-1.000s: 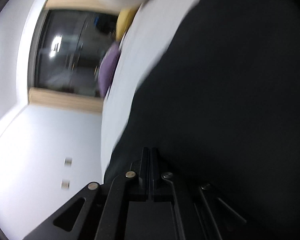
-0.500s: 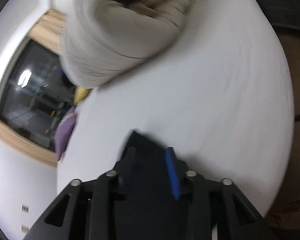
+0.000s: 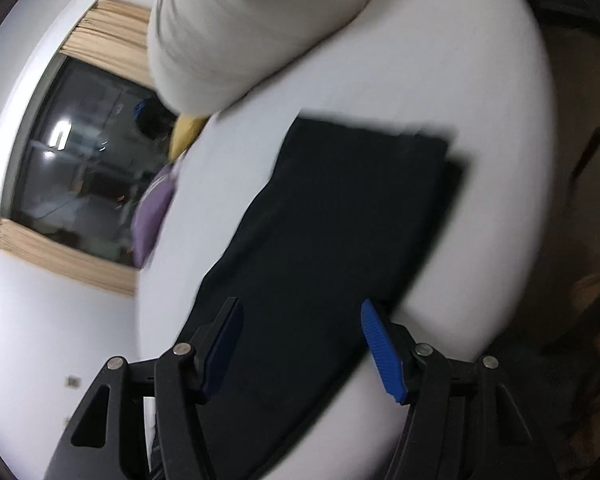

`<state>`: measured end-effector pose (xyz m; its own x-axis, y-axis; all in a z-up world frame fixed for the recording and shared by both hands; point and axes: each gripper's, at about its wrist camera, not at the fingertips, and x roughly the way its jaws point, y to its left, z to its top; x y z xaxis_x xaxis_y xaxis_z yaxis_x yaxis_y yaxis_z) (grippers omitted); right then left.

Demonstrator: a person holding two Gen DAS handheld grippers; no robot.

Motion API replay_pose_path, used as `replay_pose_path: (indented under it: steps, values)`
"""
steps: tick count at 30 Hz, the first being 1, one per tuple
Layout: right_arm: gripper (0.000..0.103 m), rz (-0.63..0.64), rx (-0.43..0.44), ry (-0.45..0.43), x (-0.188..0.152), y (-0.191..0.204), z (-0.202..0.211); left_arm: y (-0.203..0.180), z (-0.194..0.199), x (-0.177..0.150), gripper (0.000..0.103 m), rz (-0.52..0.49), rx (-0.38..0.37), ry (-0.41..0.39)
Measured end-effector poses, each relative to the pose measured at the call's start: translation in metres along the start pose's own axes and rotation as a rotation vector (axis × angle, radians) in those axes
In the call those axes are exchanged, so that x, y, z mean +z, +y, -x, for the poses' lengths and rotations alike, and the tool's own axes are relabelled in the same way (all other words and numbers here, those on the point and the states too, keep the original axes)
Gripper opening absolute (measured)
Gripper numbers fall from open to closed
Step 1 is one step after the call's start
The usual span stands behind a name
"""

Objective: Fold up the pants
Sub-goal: 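Lower the leg ends onto the bed and open the right gripper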

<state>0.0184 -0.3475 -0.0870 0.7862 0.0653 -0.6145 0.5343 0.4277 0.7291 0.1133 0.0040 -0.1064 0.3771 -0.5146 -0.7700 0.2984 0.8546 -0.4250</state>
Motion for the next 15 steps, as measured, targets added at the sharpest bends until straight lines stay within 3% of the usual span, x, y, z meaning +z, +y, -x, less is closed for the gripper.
replay_pose_path:
  steps: [4, 8, 15]
  values:
    - [0.065, -0.094, -0.020, -0.018, 0.008, -0.024, 0.009, 0.004, 0.007, -0.004, 0.017, 0.014, 0.002, 0.007]
    - [0.058, -0.188, -0.018, 0.005, 0.013, -0.044, 0.009, 0.006, 0.013, -0.011, 0.017, -0.001, 0.016, -0.002]
    - [0.057, -0.216, 0.015, -0.024, 0.018, -0.065, 0.005, 0.006, 0.005, -0.007, 0.017, -0.009, 0.024, -0.007]
